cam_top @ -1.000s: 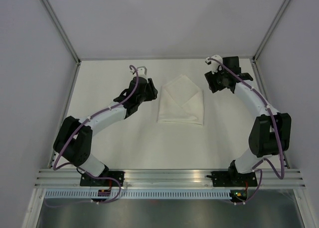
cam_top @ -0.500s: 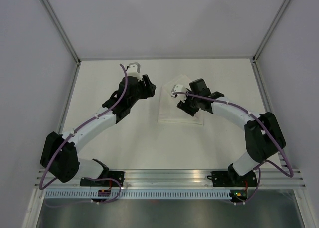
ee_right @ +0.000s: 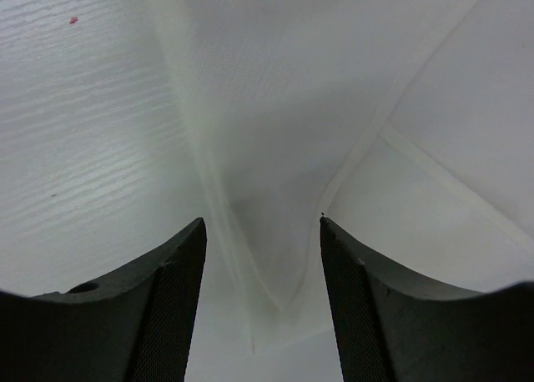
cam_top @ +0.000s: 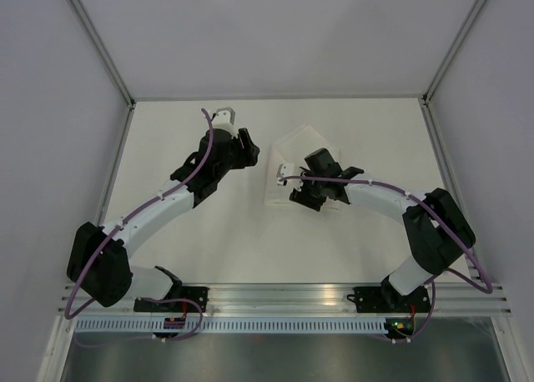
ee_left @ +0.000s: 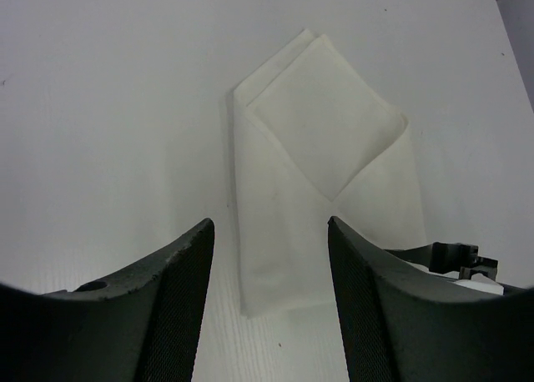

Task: Fold the napkin, place the utensils inside, and roll it up
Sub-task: Roll the napkin with the utensil

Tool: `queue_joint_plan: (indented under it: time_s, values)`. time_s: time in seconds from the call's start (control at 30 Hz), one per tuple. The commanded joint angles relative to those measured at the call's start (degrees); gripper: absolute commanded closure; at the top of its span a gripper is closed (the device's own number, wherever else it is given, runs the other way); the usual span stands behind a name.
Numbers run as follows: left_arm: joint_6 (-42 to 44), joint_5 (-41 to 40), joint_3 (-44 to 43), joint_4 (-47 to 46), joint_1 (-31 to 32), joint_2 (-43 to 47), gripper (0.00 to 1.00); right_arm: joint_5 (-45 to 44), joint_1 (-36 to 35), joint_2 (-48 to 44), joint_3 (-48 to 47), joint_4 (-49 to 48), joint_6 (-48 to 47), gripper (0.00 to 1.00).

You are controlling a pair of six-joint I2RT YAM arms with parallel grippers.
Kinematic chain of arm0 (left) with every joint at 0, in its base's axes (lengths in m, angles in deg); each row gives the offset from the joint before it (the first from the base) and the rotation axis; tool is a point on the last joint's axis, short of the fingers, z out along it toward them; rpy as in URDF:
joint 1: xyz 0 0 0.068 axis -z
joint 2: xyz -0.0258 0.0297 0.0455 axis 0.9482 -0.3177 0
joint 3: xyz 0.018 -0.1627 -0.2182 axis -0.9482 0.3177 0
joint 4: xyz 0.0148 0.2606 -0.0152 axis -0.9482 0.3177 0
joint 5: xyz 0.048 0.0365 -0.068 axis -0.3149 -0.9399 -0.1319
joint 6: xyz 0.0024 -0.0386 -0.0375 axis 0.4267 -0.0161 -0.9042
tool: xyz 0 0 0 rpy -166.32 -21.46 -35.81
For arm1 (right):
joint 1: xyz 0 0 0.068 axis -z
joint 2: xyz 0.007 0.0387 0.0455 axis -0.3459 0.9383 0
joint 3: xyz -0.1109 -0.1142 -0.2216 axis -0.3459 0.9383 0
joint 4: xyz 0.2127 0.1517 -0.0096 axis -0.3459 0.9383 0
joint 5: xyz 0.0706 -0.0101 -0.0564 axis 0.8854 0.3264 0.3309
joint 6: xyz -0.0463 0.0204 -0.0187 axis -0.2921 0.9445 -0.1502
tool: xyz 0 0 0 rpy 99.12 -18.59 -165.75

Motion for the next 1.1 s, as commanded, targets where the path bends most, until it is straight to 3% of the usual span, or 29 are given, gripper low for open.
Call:
queue_joint_plan:
  time_s: [0.0, 0.77, 1.07]
  values:
    - [1.89, -0.70, -0.42, 0.48, 0.01, 2.11, 0.37, 0.10, -0.70, -0.69, 0.57, -1.86, -1.58, 0.37]
    - [2.68, 0.00, -2.35, 1.27, 0.01, -2.20, 0.37, -1.57, -2.11, 3.44, 2.51, -3.36, -3.51, 0.43]
    - [4.08, 1.14, -2.53, 1.27, -0.08, -3.08, 0.38, -2.36, -2.11, 5.37, 2.68, -2.75, -4.74, 0.52]
